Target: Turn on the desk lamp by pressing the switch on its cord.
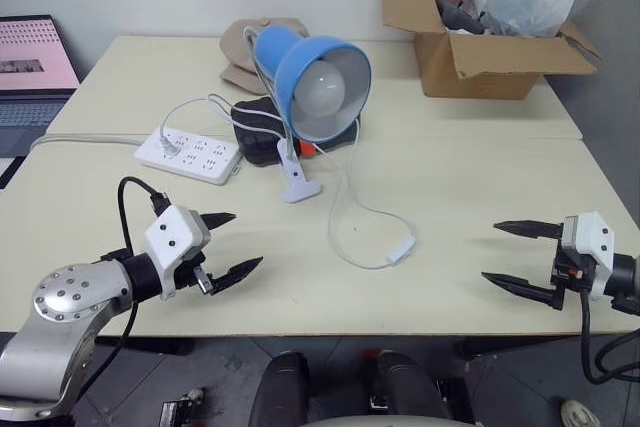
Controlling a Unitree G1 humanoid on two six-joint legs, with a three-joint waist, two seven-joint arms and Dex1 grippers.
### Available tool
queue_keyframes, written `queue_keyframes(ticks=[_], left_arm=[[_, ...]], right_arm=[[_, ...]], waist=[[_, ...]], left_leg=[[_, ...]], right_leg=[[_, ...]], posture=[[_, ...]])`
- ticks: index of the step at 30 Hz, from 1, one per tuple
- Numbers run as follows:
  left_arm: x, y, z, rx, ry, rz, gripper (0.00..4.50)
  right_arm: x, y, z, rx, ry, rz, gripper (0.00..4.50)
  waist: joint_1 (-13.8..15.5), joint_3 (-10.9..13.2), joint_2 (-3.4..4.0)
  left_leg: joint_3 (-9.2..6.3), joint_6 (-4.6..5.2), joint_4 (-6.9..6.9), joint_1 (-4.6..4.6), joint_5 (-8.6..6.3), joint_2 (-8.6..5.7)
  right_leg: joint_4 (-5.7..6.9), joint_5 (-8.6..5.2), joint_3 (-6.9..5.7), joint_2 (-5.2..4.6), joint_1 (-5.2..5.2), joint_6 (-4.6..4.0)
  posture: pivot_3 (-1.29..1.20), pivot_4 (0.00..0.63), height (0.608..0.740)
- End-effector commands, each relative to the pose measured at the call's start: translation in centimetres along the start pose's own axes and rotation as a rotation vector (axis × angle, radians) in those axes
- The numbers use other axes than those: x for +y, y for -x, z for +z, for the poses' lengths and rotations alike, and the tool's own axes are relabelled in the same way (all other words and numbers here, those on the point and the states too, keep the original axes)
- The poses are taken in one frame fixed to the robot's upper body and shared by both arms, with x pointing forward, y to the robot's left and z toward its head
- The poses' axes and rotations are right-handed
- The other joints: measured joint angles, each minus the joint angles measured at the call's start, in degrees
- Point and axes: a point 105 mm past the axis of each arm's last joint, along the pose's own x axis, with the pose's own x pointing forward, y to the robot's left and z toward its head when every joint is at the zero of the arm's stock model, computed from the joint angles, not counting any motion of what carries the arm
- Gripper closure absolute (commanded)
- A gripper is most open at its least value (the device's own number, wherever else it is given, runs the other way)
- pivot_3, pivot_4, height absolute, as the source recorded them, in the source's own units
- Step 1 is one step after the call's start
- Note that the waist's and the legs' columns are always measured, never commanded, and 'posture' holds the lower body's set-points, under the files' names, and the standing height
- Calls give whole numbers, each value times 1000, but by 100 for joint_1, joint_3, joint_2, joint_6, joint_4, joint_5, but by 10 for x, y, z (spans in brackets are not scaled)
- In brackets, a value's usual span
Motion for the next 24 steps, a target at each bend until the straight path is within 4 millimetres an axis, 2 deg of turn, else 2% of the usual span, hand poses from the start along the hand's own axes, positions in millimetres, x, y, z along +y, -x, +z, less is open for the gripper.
queue_keyframes(ticks=[1,10,15,18,20,24], left_arm=[[-4,-1,10,-37,1,-44,32],[-6,-6,-4,46,-40,-5,32],[-23,-13,8,-62,55,-84,32],[-29,-29,12,-95,-15,-39,32],[-33,-43,8,-68,-61,-16,32],[-54,-73,13,-113,-44,-72,32]], right_arm=[[-2,7,1,-5,38,-25,0],[1,2,2,-9,47,-22,0],[3,0,4,-12,47,-23,0],[5,-2,7,-16,45,-24,0],[7,-3,11,-16,47,-23,0],[13,-2,18,13,46,-36,0]], waist=[[0,0,0],[1,0,0],[5,0,0],[11,-4,8],[27,-5,5],[53,-7,9]], left_leg=[[0,0,0,0,0,0],[0,0,12,2,0,-2],[1,0,12,1,0,-2],[0,0,11,1,0,-2],[1,0,13,2,0,-7],[-1,1,18,3,1,-6]], right_leg=[[0,0,0,0,0,0],[4,-1,7,-1,3,-4],[3,2,7,-2,4,2],[5,5,6,-2,4,6],[6,7,8,-3,7,10],[14,8,8,-2,7,12]], posture=[[0,150,740],[0,150,740],[0,150,740],[0,150,740],[0,150,740],[0,150,740]])
